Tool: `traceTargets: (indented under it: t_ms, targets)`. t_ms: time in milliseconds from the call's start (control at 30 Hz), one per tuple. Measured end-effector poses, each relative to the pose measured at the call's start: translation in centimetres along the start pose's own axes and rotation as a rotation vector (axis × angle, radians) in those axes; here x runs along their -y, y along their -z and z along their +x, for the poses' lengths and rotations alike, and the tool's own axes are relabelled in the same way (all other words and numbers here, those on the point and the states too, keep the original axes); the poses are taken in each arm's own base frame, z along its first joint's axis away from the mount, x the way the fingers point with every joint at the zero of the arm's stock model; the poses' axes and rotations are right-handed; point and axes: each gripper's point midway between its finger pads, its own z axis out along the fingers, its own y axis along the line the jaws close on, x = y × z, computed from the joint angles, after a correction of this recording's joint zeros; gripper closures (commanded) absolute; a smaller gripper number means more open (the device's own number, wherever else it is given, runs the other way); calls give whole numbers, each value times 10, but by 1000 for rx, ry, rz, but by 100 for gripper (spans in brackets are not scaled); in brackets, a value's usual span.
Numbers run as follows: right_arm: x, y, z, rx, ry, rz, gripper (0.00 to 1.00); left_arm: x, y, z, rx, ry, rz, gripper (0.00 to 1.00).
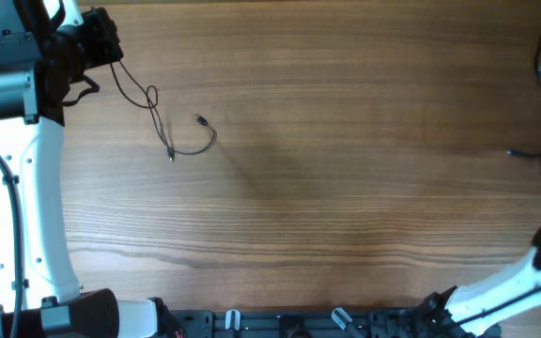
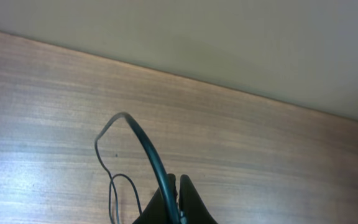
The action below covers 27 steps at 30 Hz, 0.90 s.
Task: Untangle cables
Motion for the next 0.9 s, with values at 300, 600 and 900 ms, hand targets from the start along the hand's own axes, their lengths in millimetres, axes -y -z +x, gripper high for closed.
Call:
traceTargets:
  t_ms: [300, 600, 900]
  targets:
    - [-263, 317, 87, -365, 413, -1173, 96, 38, -18, 0, -47, 334, 176, 96]
    - [-279, 496, 282, -663, 866, -1671, 8, 165, -42, 30, -590, 810, 766, 96]
    - [-285, 529, 395, -484, 1104, -1736, 2, 171, -41, 32, -616, 829, 770, 96]
